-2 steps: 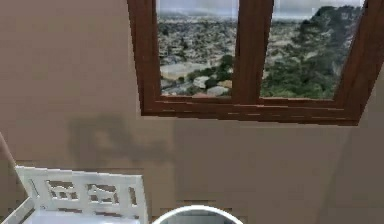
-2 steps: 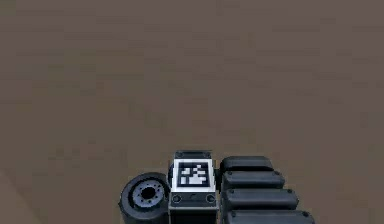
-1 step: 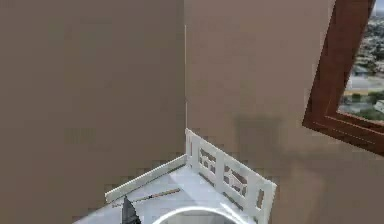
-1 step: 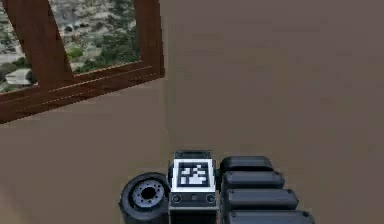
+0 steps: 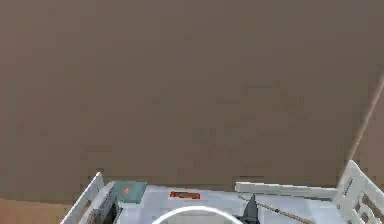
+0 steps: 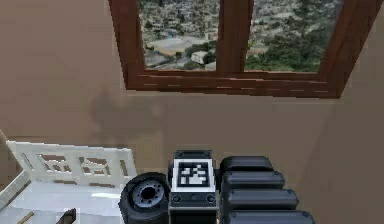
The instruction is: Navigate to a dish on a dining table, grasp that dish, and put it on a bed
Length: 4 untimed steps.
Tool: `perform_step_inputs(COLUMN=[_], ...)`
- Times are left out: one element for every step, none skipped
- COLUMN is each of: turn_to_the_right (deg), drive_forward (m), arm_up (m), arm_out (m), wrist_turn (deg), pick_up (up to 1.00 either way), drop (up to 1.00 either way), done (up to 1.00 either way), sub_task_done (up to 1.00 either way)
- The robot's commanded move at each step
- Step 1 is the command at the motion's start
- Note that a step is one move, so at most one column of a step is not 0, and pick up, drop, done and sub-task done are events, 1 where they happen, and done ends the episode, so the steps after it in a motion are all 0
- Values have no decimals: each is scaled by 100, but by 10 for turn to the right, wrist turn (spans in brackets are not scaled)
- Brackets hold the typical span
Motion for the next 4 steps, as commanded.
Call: perform_step_inputs(turn_to_the_right=[-450, -210, 0, -150], drive_forward=[0, 0, 25, 0], arm_up=[0, 0, 0, 0], arm_out=[0, 0, 0, 0], wrist_turn=[0, 0, 0, 0], pick_up=[0, 0, 0, 0], drop=[0, 0, 0, 0], done=[0, 0, 0, 0], sub_task_done=[0, 0, 0, 0])
